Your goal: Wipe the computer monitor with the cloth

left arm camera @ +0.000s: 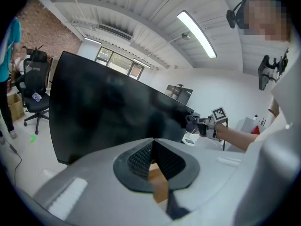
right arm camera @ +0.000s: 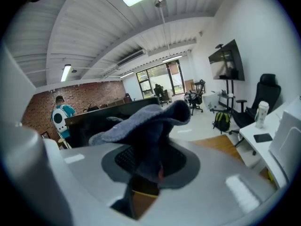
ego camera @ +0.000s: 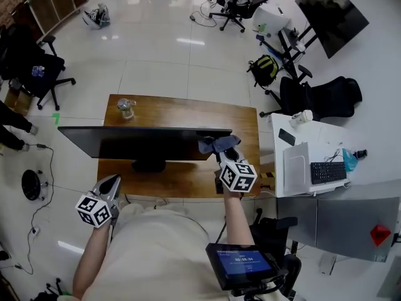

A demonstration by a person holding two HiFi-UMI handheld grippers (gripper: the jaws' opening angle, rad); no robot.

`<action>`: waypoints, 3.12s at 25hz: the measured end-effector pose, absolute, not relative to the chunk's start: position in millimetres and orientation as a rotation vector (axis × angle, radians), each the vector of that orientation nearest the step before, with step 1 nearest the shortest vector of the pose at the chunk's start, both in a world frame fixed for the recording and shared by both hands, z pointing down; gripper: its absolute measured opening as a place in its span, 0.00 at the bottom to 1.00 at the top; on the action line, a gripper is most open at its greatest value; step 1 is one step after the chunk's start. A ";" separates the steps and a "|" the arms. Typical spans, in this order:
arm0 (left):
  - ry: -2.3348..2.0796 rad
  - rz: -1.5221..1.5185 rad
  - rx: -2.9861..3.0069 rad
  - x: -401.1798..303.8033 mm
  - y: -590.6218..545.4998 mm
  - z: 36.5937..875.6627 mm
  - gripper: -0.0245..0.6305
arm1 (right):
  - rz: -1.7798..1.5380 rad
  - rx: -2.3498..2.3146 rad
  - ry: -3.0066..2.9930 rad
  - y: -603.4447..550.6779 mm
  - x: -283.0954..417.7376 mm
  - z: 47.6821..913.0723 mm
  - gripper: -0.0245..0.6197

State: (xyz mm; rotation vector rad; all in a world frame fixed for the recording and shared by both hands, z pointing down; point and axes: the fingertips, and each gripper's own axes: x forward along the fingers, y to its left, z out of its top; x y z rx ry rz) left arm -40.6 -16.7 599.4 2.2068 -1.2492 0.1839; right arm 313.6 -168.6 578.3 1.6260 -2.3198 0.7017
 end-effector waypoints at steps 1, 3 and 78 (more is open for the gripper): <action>-1.250 0.185 2.206 -39.5 -16.5 599.8 0.03 | 0.711 1.622 -2.311 -168.2 315.0 584.1 0.19; -1.252 0.188 2.204 -38.0 -16.5 600.4 0.03 | 0.731 1.612 -2.295 -167.7 316.9 595.8 0.19; -1.372 0.164 2.049 -162.6 0.1 609.1 0.03 | 1.105 1.338 -1.728 -117.5 250.0 867.5 0.19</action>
